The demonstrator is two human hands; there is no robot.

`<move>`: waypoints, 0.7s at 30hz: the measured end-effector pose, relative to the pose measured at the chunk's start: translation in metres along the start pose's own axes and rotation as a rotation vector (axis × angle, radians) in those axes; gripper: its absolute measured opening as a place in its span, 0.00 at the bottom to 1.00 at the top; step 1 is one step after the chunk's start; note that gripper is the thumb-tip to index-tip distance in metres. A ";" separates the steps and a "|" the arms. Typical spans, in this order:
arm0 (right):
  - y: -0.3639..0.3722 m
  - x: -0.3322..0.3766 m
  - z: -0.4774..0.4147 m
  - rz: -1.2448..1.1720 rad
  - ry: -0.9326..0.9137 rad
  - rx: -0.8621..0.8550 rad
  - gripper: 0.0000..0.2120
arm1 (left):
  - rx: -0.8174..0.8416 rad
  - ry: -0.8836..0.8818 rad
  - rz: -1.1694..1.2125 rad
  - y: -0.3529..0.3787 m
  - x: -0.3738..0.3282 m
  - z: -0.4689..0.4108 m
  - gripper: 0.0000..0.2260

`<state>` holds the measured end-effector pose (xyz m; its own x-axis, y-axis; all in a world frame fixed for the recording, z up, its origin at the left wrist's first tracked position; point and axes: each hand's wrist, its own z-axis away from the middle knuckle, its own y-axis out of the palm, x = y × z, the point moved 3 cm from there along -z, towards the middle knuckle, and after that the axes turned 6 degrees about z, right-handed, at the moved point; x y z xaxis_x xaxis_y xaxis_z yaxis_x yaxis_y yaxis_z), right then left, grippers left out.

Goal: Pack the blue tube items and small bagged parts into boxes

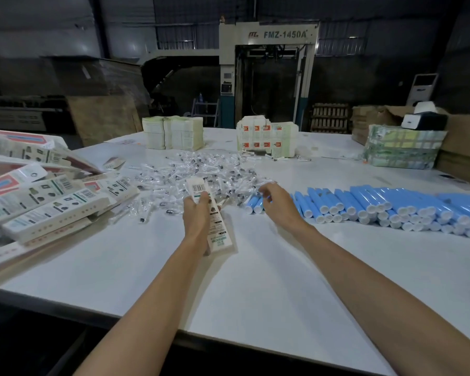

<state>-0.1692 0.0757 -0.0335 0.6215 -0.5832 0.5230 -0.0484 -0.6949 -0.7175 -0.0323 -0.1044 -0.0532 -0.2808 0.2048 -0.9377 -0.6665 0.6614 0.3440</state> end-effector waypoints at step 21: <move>0.037 0.023 -0.037 0.730 -0.290 -0.050 0.18 | 0.145 0.144 -0.023 0.012 -0.002 0.010 0.10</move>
<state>-0.1854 0.0212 -0.0310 0.5979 -0.7713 -0.2184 -0.5539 -0.2006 -0.8081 -0.0329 -0.0899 -0.0481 -0.3694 0.0902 -0.9249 -0.5707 0.7635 0.3024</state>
